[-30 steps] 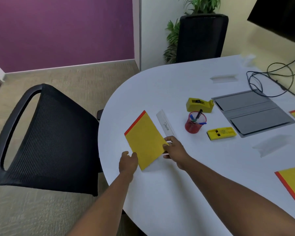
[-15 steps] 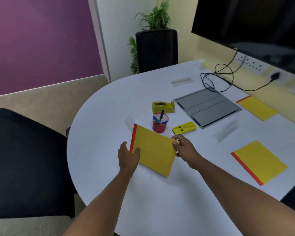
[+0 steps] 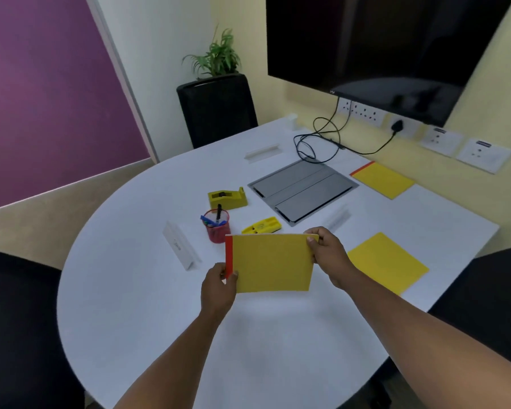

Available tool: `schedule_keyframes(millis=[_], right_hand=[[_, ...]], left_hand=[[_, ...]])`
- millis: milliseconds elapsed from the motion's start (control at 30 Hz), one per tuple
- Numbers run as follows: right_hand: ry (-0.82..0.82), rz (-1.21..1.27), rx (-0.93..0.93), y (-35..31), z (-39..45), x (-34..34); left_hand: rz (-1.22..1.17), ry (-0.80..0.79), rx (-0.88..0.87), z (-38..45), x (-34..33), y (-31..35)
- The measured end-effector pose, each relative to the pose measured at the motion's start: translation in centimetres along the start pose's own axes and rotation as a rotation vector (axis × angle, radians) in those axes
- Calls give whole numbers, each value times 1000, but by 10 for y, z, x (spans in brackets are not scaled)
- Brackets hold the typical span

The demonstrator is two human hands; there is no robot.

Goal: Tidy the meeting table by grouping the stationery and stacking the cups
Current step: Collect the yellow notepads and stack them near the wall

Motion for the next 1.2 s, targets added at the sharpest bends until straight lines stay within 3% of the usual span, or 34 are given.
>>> schedule_keyframes(millis=[300, 500, 700, 833, 1200], right_hand=[[95, 147, 63, -18, -8, 73], [290, 352, -124, 10, -10, 90], [129, 479, -267, 37, 3, 47], [55, 497, -221, 24, 13, 38], [231, 768, -132, 24, 51, 65]], left_hand=[[-236, 80, 61, -11, -58, 49], [-332, 87, 50, 1, -56, 70], [-420, -58, -67, 60, -41, 92], [-467, -77, -123, 63, -41, 124], [-533, -108, -89, 89, -58, 131]])
Point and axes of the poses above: each hand's wrist, its own z-axis towards the middle knuckle, its own x-axis out of the back of the hand, y = z × x, the point moved 7 cm from there along z, towards the middle knuckle, and after that the axes turned 10 degrees about -y, right-handed, at the moved point
